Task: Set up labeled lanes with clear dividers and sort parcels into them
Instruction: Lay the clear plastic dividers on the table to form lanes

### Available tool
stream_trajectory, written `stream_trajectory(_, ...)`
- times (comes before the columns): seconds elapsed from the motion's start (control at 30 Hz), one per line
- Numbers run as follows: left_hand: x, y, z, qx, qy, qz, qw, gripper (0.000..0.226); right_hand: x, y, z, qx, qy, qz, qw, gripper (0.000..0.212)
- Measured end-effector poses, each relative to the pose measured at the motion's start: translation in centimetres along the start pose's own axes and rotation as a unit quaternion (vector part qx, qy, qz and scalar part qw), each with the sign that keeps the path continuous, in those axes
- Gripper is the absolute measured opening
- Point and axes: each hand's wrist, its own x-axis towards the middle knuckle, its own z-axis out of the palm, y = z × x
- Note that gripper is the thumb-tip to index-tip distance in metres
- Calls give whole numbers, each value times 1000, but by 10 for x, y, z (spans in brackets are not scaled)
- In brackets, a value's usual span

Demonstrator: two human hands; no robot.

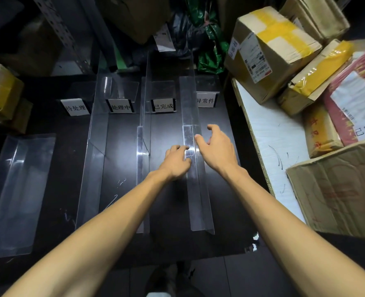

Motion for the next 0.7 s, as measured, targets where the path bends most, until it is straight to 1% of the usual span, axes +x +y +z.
stream_trajectory(0.13, -11, 13, -31, -104, 81, 19, 991, 40, -9, -23, -16, 56, 3, -61, 997, 24)
stream_trajectory(0.17, -16, 15, -40, -129, 99, 27, 986, 38, -13, -32, -19, 63, 0, -81, 995, 21)
stream_trajectory(0.33, -63, 10, -96, -180, 190, 78, 962, 31, -30, -85, -27, 71, -49, -163, 983, 23)
stream_trajectory(0.43, -104, -8, -148, -172, 236, 106, 951, 29, -45, -133, -21, 81, -91, -215, 969, 28)
stream_trajectory(0.53, -151, -36, -197, -170, 274, 103, 941, 26, -64, -183, -7, 87, -129, -267, 951, 30)
stream_trajectory(0.7, -235, -102, -266, -181, 317, 80, 927, 25, -101, -270, 36, 61, -168, -341, 923, 30)
